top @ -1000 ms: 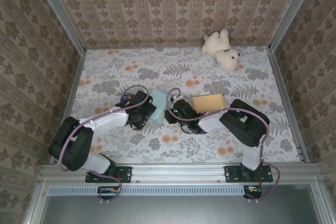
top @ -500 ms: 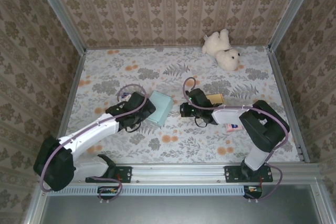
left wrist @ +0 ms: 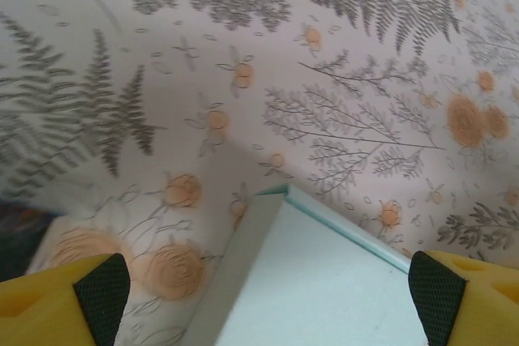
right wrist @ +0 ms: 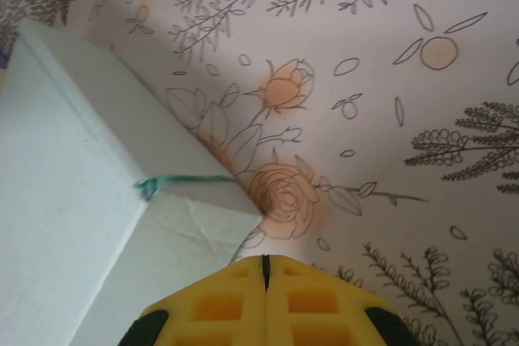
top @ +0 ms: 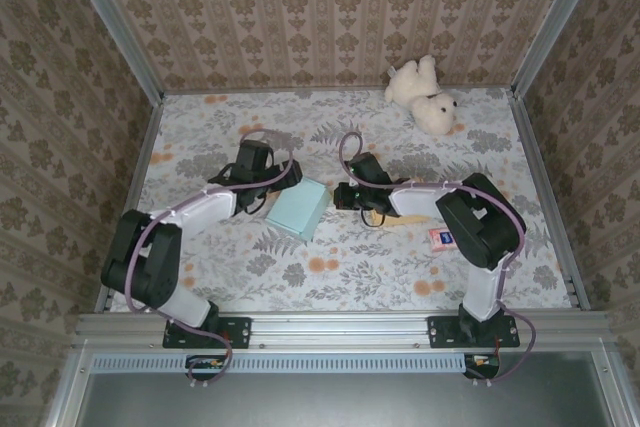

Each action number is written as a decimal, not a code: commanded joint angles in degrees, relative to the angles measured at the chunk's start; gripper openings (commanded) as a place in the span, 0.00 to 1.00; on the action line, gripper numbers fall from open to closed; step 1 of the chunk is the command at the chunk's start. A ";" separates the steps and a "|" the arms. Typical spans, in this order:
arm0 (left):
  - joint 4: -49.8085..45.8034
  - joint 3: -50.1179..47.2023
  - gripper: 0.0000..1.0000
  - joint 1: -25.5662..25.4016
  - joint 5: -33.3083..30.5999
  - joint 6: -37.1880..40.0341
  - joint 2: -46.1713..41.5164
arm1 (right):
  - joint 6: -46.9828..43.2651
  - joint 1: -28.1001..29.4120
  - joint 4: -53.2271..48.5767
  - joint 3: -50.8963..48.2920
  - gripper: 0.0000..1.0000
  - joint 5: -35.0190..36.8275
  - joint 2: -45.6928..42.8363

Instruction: Fold the paper box

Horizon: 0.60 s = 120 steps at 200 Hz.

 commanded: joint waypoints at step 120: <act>14.75 0.08 0.84 -1.18 11.33 -1.92 13.05 | 2.16 -0.52 -0.45 3.90 0.00 -2.98 7.44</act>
